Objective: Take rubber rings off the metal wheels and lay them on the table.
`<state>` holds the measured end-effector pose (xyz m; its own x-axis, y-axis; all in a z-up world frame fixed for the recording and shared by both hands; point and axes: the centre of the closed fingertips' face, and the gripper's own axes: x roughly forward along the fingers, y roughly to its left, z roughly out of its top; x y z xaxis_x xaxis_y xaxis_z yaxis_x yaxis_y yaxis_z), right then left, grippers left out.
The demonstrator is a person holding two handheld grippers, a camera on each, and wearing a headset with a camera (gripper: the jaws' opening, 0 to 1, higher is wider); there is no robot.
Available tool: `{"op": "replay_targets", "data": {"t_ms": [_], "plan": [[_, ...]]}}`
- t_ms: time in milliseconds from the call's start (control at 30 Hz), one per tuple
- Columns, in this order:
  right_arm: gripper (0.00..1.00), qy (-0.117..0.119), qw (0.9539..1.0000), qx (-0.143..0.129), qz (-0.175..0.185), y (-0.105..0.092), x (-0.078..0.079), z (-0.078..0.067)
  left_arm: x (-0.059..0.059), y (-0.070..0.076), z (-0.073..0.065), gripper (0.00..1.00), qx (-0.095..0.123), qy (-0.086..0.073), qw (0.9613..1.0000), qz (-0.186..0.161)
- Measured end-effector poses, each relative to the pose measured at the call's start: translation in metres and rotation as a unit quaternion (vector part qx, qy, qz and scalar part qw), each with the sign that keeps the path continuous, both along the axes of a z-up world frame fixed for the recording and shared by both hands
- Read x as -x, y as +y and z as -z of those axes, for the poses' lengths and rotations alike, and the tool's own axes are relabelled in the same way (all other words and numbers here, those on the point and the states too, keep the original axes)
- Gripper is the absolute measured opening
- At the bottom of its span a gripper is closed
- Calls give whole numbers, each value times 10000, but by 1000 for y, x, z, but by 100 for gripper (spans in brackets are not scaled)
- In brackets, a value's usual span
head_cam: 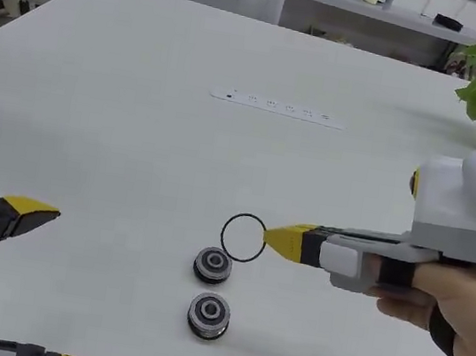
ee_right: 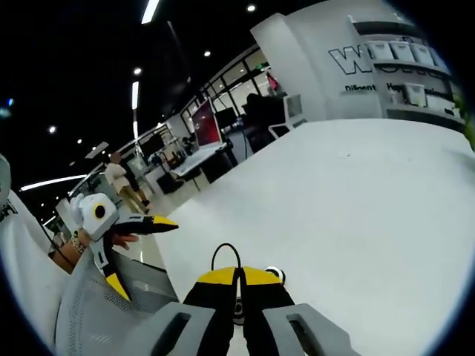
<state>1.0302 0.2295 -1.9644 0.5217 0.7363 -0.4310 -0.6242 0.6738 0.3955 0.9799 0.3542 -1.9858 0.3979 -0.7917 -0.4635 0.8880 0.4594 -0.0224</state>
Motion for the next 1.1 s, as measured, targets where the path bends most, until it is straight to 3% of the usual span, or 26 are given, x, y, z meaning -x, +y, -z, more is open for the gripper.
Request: {"op": "replay_targets", "data": {"t_ms": [100, 433, 700, 833, 967, 1100], "plan": [[0, -3, 10000, -63, -67, 8, -2, -5, 0, 0, 0, 97, -15, -19, 10000, 21], [0, -62, 9985, 123, -525, 46, -6, -4, -1, 0, -1, 97, 63, 6, 10000, -21], [0, 116, 9961, 366, -797, 65, -4, 15, -2, 2, 1, 97, -25, 6, 10000, -64], [0, 32, 9972, 420, -620, 71, -6, 29, -2, 3, 3, 96, -81, 18, 9999, -81], [0, 253, 9981, 321, -463, 70, -3, 47, -2, 4, 3, 95, -89, 35, 9999, -118], [0, 375, 9967, 581, -436, 62, -1, 63, -1, 3, 4, 94, -98, 62, 9999, -80]]}}
